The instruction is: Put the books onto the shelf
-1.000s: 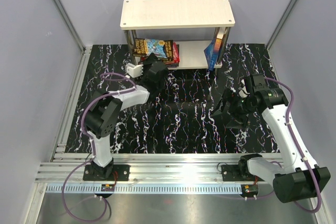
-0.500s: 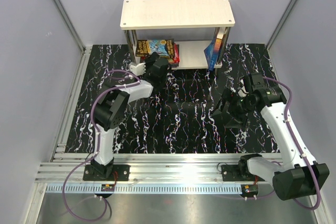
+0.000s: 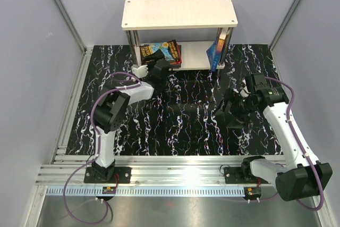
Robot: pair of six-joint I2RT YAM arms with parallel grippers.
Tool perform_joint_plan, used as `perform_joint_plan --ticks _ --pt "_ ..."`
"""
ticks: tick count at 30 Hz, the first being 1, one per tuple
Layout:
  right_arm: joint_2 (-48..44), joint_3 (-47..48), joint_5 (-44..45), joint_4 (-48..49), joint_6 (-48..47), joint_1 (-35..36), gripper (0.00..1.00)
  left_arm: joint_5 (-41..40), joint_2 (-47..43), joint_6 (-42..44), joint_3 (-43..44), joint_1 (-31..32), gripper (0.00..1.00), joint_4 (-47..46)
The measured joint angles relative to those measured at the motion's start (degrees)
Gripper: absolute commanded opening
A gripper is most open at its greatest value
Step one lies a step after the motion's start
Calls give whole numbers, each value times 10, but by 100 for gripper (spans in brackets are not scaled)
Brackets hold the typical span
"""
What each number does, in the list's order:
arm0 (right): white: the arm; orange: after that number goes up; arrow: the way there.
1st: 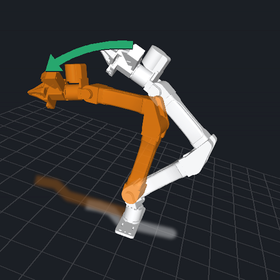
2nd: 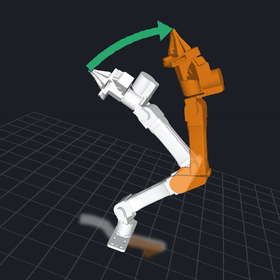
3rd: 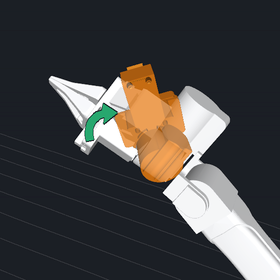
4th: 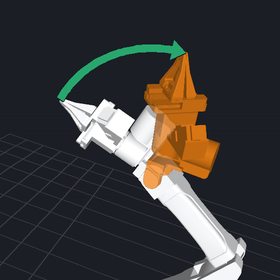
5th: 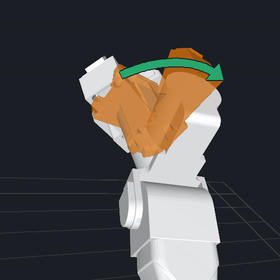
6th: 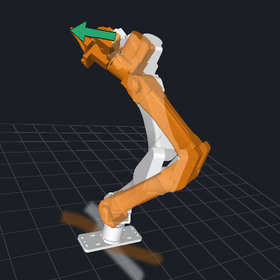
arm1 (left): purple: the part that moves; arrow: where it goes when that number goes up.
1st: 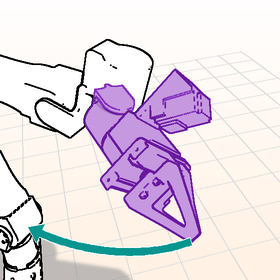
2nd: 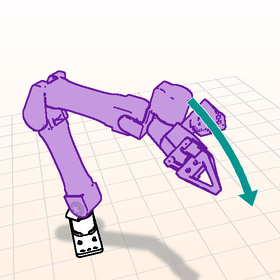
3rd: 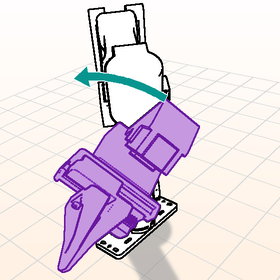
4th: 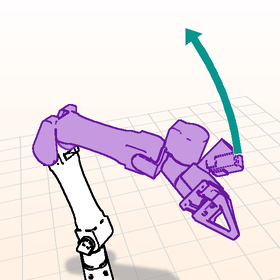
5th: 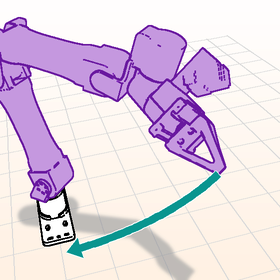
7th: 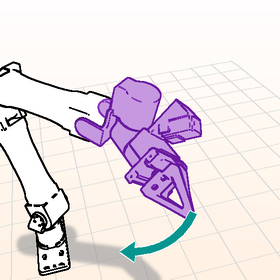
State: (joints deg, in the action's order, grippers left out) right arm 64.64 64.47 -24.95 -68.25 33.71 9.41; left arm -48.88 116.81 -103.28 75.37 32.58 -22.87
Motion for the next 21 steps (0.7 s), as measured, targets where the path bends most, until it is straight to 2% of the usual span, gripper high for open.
perform_joint_plan --ticks 2,3,4,10,16,21 --pt "1 0 0 2 0 0 94 24 -10 -13 0 -5 83 18" --pt "2 0 0 3 0 0 95 36 -15 -18 0 -9 97 28" --pt "2 0 -1 5 0 0 94 58 -22 -21 0 -15 99 40" --pt "2 -8 -3 22 2 -1 95 199 -51 -33 2 -67 99 95" --pt "2 -19 -15 38 5 -1 94 301 -89 -23 8 -105 99 199" --pt "2 -37 -22 56 10 -2 94 417 -74 12 32 -130 99 256"
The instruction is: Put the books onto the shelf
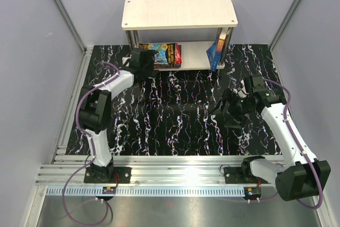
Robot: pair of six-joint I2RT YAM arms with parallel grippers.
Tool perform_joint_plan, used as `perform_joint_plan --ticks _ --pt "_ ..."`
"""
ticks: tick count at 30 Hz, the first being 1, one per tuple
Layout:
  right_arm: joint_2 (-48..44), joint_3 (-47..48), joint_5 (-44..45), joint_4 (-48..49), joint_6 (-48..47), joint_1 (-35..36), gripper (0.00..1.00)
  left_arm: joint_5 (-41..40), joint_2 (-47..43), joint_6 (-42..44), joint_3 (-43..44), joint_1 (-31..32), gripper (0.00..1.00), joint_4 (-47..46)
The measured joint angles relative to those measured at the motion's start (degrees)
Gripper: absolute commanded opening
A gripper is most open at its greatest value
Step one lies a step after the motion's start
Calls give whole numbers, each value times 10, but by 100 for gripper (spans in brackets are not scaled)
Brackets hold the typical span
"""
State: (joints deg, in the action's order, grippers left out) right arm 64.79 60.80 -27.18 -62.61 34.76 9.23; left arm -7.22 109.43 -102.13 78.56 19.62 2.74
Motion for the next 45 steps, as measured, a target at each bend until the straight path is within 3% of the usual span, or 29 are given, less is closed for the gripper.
perform_joint_plan --ticks 4,8,15,19,30,36,45 --pt "0 -14 -9 14 7 0 94 62 42 37 80 -3 99 51" --pt "-1 -17 -12 20 11 0 94 73 36 64 93 3 97 74" --pt "-13 -17 -13 23 10 0 94 73 12 80 52 5 45 40" --pt "-15 -17 -12 22 10 0 94 74 12 81 41 5 37 9" --pt "-12 -16 -8 16 -2 -5 94 75 27 76 43 14 35 -24" --pt "-3 -14 -8 15 -7 -7 94 80 44 78 68 16 28 -23" --pt "3 21 12 8 -23 -8 95 83 -9 190 92 19 22 27"
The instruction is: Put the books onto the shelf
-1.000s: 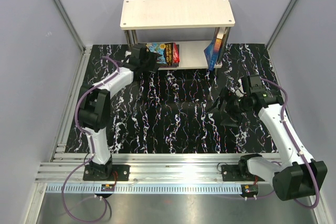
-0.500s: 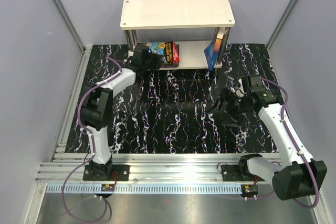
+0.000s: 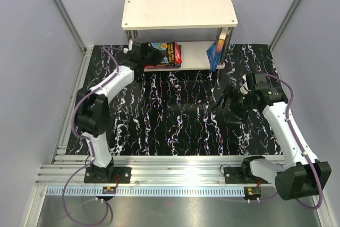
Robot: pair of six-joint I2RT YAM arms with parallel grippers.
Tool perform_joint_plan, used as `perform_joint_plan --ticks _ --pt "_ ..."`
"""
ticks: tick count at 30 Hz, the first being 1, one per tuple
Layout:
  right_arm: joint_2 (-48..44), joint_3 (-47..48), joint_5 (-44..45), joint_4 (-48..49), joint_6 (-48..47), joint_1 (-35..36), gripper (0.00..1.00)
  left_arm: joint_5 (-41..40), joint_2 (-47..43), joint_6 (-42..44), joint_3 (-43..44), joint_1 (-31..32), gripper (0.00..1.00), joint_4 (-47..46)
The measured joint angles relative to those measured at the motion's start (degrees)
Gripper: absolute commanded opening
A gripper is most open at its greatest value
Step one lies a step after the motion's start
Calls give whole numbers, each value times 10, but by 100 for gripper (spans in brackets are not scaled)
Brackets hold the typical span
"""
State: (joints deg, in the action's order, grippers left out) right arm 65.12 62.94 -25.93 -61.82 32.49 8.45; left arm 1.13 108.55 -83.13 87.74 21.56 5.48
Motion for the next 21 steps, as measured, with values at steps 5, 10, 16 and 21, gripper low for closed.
perform_joint_plan --ticks 5,10,16,21 --pt "0 49 14 -14 -17 0 96 3 -112 104 -28 6 0 58" --pt "1 180 52 -30 -36 2 99 -16 -239 239 -76 28 0 120" --pt "-20 297 137 -48 -49 2 100 -73 -382 372 -165 57 0 192" --pt "-77 289 194 -64 -34 2 100 -186 -528 462 -245 113 1 233"
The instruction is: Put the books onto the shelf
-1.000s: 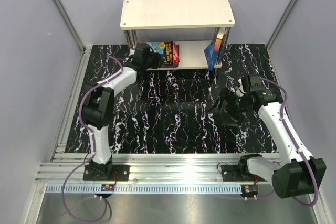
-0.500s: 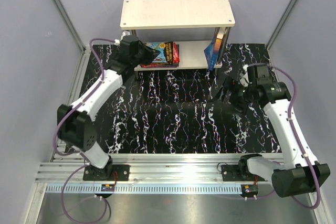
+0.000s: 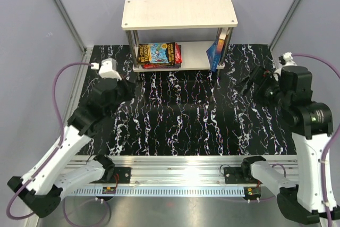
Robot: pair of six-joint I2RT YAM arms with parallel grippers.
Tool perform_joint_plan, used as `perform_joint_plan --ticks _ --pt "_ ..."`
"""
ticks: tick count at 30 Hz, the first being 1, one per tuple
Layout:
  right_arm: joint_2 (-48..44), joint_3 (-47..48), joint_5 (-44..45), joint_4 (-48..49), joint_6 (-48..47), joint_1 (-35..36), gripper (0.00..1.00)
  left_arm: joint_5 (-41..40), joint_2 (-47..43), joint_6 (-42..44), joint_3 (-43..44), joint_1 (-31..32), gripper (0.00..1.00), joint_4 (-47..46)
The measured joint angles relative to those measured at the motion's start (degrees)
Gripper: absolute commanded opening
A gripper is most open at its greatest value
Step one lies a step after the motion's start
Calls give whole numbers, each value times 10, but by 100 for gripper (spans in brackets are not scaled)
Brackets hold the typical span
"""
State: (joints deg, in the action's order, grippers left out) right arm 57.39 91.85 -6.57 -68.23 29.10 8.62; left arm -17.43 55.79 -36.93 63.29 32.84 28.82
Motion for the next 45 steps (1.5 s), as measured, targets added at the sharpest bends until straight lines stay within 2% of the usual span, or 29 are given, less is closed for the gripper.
perform_joint_plan --ticks 3,5,9,12,15,23,45 --pt "-59 -53 22 11 22 0 100 -50 -83 48 -47 21 4 8" --pt "-130 -123 25 28 33 0 100 -89 -135 83 -81 21 5 6" --pt "-258 -226 -8 55 48 0 100 -149 -214 127 -147 21 7 0" --pt "-312 -252 -32 74 61 0 100 -178 -247 140 -184 21 7 -1" --pt "-319 -255 -45 84 68 0 100 -195 -274 145 -204 21 11 6" --pt "-295 -255 -49 83 42 0 100 -208 -316 144 -218 21 10 18" --pt "-281 -258 -51 85 31 1 100 -210 -301 154 -233 21 10 9"
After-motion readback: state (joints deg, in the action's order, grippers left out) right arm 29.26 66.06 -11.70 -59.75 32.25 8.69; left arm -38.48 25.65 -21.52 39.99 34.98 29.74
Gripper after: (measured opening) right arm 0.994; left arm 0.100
